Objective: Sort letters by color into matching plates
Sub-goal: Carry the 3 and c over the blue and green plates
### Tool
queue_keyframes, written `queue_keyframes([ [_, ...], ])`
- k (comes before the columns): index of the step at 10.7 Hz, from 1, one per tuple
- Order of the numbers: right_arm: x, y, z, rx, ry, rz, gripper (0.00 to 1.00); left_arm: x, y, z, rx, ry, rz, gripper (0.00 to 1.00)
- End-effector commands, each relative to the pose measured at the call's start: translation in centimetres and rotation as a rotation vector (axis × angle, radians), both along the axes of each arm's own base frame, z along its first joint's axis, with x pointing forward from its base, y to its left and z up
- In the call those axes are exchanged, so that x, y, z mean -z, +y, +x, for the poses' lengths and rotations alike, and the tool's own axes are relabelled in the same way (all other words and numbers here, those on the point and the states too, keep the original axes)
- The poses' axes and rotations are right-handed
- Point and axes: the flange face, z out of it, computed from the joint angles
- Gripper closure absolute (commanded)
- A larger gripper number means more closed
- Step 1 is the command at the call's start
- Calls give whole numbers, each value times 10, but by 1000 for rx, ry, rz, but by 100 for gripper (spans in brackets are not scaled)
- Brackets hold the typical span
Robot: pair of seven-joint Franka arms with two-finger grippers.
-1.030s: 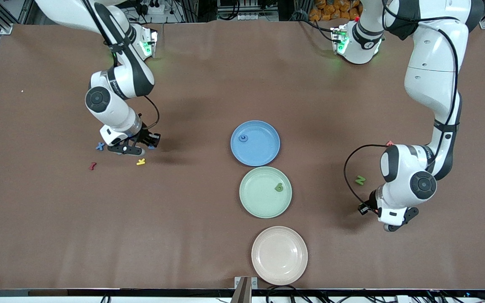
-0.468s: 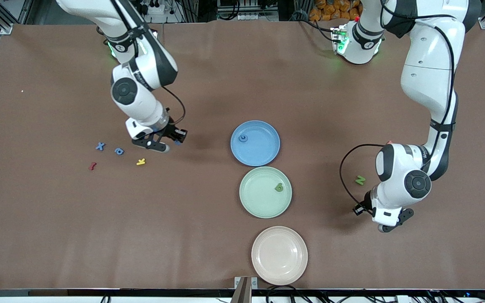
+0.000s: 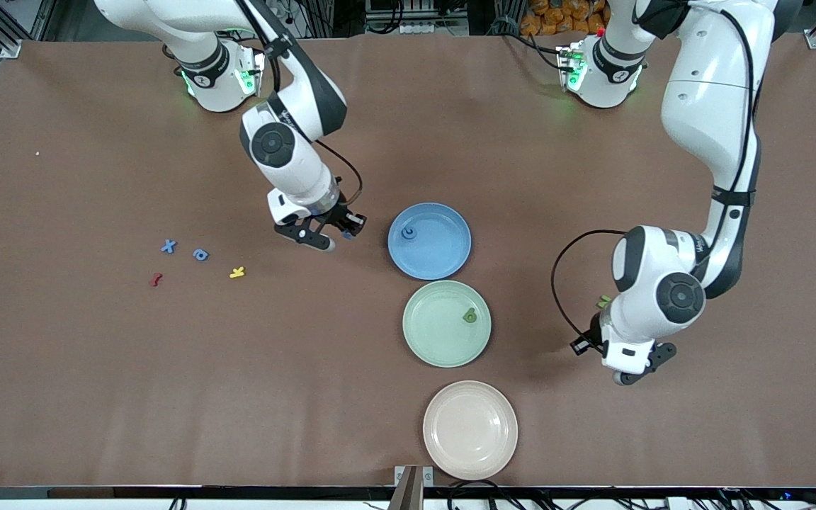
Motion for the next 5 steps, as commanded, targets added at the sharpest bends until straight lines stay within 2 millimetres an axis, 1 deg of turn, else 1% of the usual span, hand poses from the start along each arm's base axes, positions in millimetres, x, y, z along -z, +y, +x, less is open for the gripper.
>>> queue_keyframes([
  [1,6,65,-2,93,12,31,100,-22,-60,-22,-69,20,-22,100],
  [2,9,85,-8,110,17,35,100,-27,-85,-30,-87,30,-53,100],
  [3,11,100,-15,118,19,38,100,-35,-105,-38,-124,35,-76,100],
  [4,13,115,-20,131,21,43,100,-36,-122,-44,-146,46,-92,100],
  [5,12,136,-20,159,20,53,100,-35,-141,-54,-150,63,-110,100],
])
